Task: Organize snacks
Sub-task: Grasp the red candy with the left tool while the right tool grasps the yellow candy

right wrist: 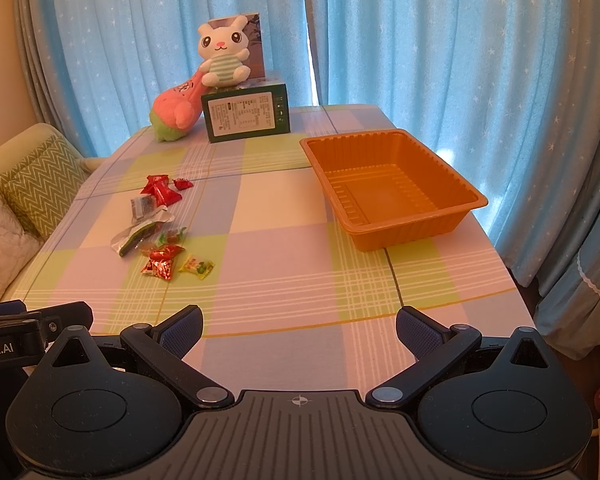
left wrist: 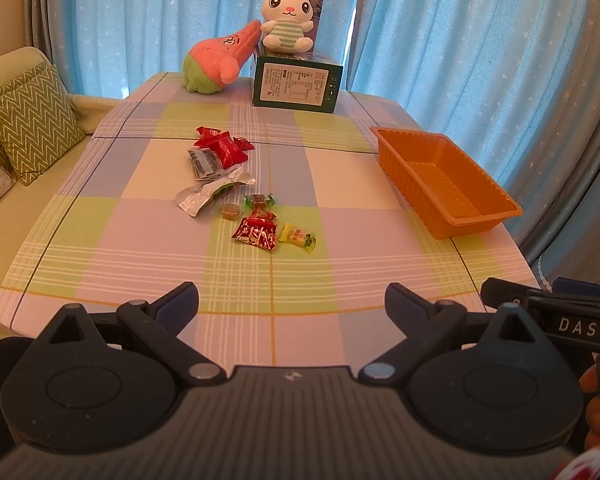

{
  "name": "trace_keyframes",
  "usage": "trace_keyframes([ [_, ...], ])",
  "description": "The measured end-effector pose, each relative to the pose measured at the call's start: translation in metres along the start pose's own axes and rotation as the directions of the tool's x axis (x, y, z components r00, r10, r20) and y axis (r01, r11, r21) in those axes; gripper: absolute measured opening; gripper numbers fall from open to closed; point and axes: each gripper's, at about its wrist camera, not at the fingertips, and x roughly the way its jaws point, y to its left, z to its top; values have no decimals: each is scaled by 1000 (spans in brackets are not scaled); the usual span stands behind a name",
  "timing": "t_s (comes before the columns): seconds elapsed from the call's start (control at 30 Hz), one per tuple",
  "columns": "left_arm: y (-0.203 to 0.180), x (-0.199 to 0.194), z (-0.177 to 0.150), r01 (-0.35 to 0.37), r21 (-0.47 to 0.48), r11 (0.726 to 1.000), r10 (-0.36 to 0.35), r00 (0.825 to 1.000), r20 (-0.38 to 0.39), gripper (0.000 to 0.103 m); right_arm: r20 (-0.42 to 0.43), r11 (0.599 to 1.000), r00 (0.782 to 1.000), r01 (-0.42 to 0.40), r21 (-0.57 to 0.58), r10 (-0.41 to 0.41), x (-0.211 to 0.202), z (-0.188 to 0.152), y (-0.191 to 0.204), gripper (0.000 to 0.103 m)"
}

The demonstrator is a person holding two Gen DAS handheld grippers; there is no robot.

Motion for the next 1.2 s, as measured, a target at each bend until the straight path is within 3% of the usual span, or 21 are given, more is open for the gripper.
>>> trace_keyframes([
  [0.37, 31, 18, 11, -29, 1, 1000, 29, 999, 12, 96, 6, 999, 999, -45, -25, 45, 25, -4, 11, 102],
  [0.57, 54, 50, 24, -44, -11, 999, 44, 999, 3, 93, 20, 989, 991, -131, -70, 133, 66, -2, 20, 102],
  [0.63, 60, 63, 29, -45, -9, 999, 45, 999, -4, 92, 10, 984, 988, -153, -97, 154, 84, 1, 24, 88],
  [0.67, 62, 69, 31, -43, -9, 999, 43, 999, -8, 92, 0, 980, 986, -167, -112, 168, 95, 2, 26, 85],
  [0.87, 73, 114, 40, -18, 21, 1000, 19, 999, -48, 88, -46, 941, 970, -242, -237, 238, 151, 7, 44, 78],
  [1.2, 83, 172, 48, 68, 98, 993, -55, 990, -126, 83, -134, 853, 941, -338, -397, 311, 230, 15, 73, 58],
])
